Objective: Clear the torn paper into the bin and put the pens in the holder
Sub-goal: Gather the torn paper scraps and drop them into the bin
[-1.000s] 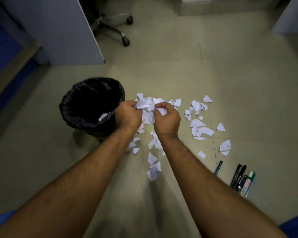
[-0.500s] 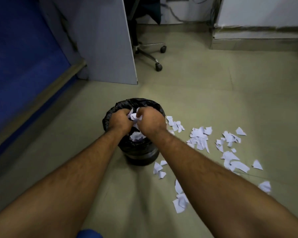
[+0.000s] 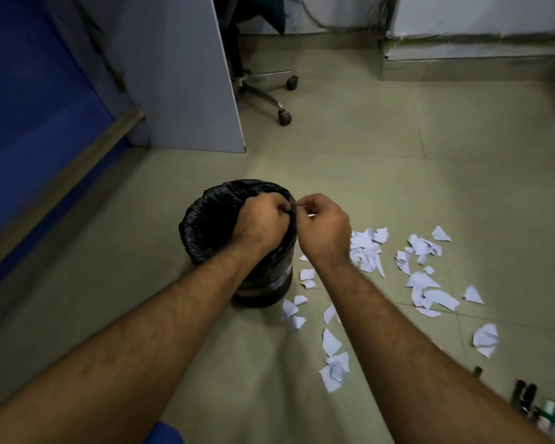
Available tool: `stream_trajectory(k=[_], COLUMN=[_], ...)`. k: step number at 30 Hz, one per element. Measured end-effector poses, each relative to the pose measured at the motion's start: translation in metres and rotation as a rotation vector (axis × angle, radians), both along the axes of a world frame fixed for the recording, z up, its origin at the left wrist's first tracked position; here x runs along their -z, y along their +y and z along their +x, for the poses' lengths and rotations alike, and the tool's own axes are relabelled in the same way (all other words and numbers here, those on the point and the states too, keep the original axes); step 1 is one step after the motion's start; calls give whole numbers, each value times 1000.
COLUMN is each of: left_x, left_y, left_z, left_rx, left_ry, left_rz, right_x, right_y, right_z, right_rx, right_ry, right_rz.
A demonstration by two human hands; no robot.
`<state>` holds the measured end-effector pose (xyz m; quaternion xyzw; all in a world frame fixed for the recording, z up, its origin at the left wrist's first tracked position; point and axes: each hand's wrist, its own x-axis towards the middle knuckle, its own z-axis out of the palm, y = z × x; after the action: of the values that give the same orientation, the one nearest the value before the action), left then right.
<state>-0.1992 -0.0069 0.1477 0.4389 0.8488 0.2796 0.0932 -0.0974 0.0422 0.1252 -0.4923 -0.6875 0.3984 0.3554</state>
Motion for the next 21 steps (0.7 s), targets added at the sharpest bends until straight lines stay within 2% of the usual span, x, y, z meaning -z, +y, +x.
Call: stream_trajectory(k=[5, 8, 11, 14, 16, 19, 21], left_x=[13, 44, 99, 157, 187, 222, 233], left_y=[22, 28, 19, -10, -31, -57, -65], left_z=[50, 75, 96, 116, 122, 125, 124], left_rx=[135, 210, 225, 158, 109, 122, 92], left_ry=[39, 77, 12, -62, -34, 72, 77], left_rz=[-72, -197, -363, -478, -563, -692, -696], right_x=[18, 40, 87, 138, 166, 202, 218], right_y=[13, 14, 8, -11, -26, -46, -51], right_z=[39, 67, 95, 120, 133, 151, 158], right_rx=[103, 158, 110, -68, -200, -308, -309], right_ry=[34, -15, -158, -336, -438, -655, -788], right_rz=[-39, -64, -151, -233, -238, -132, -26])
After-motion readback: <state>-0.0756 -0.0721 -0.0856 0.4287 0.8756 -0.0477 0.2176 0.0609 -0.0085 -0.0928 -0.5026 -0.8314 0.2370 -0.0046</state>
